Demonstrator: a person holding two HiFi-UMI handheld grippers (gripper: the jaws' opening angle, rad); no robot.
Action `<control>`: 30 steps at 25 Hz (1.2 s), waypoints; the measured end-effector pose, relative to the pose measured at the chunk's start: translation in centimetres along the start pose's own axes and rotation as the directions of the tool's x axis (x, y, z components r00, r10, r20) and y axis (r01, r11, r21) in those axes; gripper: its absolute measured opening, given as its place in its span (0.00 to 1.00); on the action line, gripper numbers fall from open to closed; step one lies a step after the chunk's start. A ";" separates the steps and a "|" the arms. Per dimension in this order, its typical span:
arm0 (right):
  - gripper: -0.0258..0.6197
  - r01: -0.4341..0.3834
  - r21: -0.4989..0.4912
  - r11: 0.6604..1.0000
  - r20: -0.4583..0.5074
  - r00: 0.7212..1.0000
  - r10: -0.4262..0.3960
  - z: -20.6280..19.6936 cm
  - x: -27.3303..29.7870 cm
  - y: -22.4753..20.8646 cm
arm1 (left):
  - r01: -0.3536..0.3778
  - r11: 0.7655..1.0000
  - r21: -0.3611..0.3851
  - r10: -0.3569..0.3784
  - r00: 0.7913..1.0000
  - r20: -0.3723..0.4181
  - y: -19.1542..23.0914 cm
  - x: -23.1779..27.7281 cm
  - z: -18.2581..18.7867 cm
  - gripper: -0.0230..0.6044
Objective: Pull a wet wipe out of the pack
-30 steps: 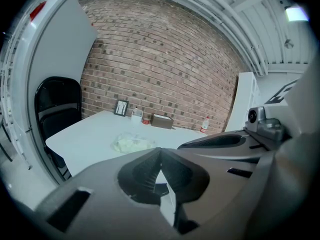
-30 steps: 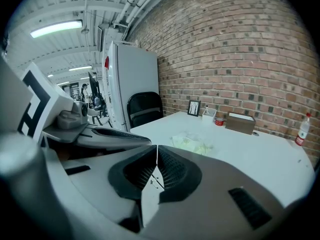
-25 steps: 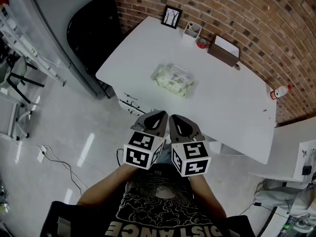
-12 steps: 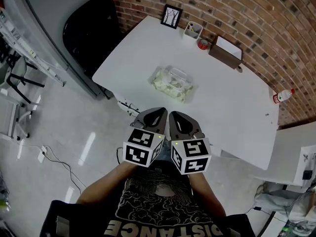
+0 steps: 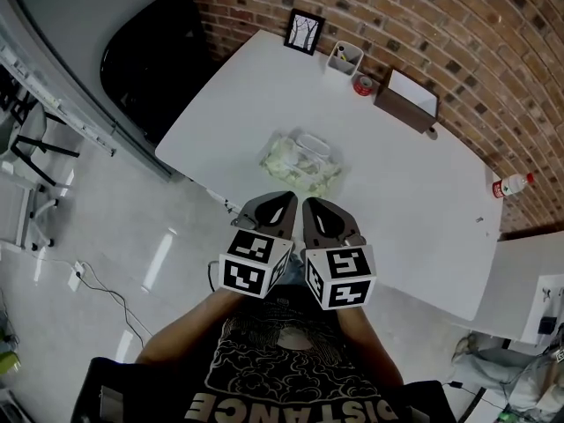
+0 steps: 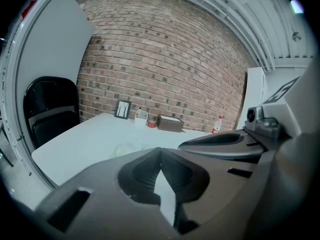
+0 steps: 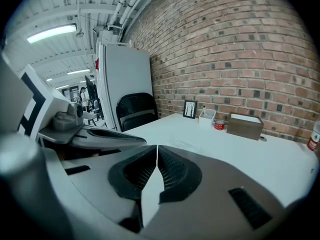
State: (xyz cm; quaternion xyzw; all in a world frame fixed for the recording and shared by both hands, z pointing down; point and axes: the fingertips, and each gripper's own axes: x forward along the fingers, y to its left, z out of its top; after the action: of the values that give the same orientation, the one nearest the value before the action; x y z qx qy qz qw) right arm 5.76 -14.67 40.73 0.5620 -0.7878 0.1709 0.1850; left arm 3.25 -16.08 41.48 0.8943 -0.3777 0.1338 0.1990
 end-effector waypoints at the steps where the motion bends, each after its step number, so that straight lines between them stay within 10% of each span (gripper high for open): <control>1: 0.07 0.000 -0.002 1.000 -0.002 1.000 0.000 0.1 0.4 -0.3 | -0.003 1.000 -0.002 0.003 1.000 -0.002 0.2 0.4 0.0 0.06; 30: 0.07 -0.019 0.026 0.999 -0.114 0.993 0.022 -1.1 8.1 -5.5 | -0.043 0.998 -0.034 0.040 0.995 -0.090 4.1 7.9 -0.8 0.06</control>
State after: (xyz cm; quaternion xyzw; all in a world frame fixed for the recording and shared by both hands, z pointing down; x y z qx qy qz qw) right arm 8.66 -22.49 45.91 0.5456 -0.7795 0.2145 0.2208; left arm 5.55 -23.25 46.31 0.8757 -0.3893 0.1709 0.2288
